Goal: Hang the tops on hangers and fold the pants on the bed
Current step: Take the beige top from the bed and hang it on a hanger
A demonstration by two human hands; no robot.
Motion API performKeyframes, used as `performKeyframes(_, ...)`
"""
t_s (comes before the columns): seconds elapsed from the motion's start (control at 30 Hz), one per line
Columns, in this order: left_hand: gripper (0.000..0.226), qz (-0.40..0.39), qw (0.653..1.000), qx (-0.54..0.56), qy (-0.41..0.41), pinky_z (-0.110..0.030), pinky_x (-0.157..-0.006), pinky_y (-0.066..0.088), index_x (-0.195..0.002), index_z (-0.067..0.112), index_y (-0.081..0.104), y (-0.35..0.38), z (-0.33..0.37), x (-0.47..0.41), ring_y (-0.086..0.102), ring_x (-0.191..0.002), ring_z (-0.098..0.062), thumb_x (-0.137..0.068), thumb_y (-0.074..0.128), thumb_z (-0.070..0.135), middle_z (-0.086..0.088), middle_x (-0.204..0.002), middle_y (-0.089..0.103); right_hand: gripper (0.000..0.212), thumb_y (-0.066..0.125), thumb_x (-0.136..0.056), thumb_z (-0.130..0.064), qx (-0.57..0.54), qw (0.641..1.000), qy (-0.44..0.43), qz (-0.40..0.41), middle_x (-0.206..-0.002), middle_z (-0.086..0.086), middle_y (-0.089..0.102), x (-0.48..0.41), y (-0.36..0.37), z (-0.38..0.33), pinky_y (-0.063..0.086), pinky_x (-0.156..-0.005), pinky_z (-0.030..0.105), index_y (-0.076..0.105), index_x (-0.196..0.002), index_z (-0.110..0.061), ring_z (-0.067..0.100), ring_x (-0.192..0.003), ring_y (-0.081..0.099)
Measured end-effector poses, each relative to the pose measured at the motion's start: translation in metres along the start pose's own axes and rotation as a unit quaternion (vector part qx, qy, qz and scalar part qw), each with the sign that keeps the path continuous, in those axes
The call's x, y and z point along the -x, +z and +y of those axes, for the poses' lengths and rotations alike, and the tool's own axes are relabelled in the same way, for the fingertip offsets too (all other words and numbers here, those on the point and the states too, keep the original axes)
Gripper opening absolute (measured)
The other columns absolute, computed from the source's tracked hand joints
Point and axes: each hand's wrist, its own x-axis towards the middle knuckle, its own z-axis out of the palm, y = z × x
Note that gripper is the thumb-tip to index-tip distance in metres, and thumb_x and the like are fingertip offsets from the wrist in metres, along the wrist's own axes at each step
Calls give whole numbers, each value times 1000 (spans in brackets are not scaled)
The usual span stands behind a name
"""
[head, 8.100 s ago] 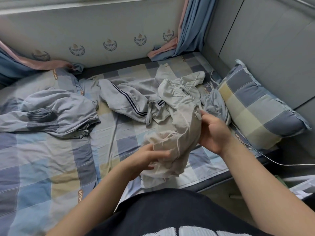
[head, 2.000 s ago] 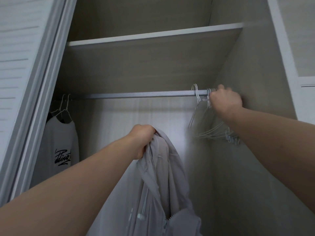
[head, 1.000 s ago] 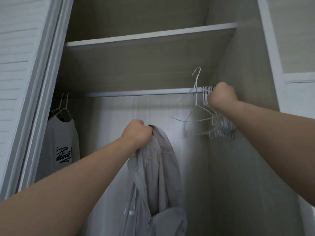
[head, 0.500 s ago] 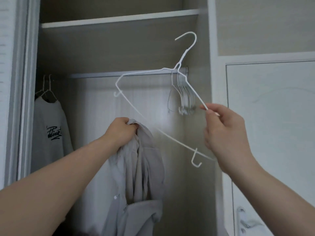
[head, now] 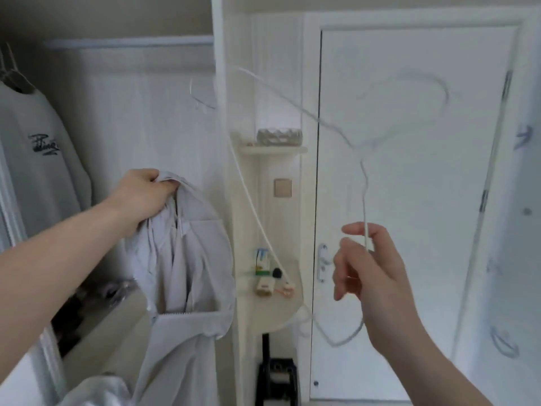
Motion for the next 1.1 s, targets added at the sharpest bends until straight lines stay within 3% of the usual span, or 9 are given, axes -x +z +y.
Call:
performKeyframes(0.07,24,-13,1000,-16,-24,-43,-85,57,-87,4,71,8,4,31,70,-89,-30,-91,66,28,-17,-93,74,8,66,-88,-30,-15,996,80,-27,-56,6,47,2,-23,2,40,-41,28,67,-93,-23,20,-43,42)
performKeyframes(0.23,22,-101,992,-51,-63,-47,-89,57,-95,3,71,32,-7,99,70,-95,-34,-91,66,23,-20,-100,73,37,51,-103,-26,41,983,174,-49,-52,-2,24,36,-77,11,15,-46,18,74,-76,-14,13,-45,17)
performKeyframes(0.37,22,-143,979,-133,-59,-26,-54,39,-83,0,64,52,-23,152,54,-62,-20,-91,62,20,-9,-73,61,31,61,-94,-38,45,972,206,-107,-54,-5,25,114,-119,4,21,-46,16,77,-94,-11,13,-44,18)
performKeyframes(0.47,25,-186,967,-157,-70,-29,-56,36,-90,-7,59,68,-31,191,49,-64,-23,-90,58,17,-11,-78,55,38,67,-77,-47,76,960,233,-134,-48,-6,31,175,-134,-4,23,-44,14,79,-95,-16,12,-41,22)
performKeyframes(0.57,15,-251,951,-164,-77,-27,-54,39,-83,0,58,82,-36,234,52,-66,-25,-88,56,15,-12,-78,56,15,65,-89,-31,155,952,232,-129,-45,-5,40,220,-136,-6,25,-41,19,79,-93,-27,11,-42,30)
performKeyframes(0.7,11,-343,921,-178,-61,-29,-57,41,-79,14,61,91,-28,289,57,-71,-24,-88,57,16,-8,-82,62,26,59,-97,-20,226,942,220,-118,-45,-8,47,254,-137,-9,27,-43,22,76,-89,-40,10,-44,32)
performKeyframes(0.97,8,-446,890,-74,-52,-34,-61,49,-90,15,66,91,16,370,62,-73,-22,-85,63,20,-12,-85,67,23,60,-96,-22,293,927,164,-165,-63,-22,63,280,-134,-8,37,-53,5,73,-83,-35,-3,-57,57)
performKeyframes(1.03,5,-474,877,-29,-76,-33,-58,50,-83,22,67,93,27,389,63,-69,-21,-79,64,22,-7,-78,68,22,58,-96,-23,286,922,189,-180,-76,-18,70,291,-118,8,45,-67,11,70,-83,-37,0,-73,63)
performKeyframes(1.1,4,-489,868,-3,-87,-32,-61,51,-78,25,68,96,31,405,64,-70,-20,-77,66,21,-2,-75,67,27,56,-99,-16,262,924,219,-171,-84,-10,73,303,-108,23,52,-76,31,72,-86,-34,11,-81,66)
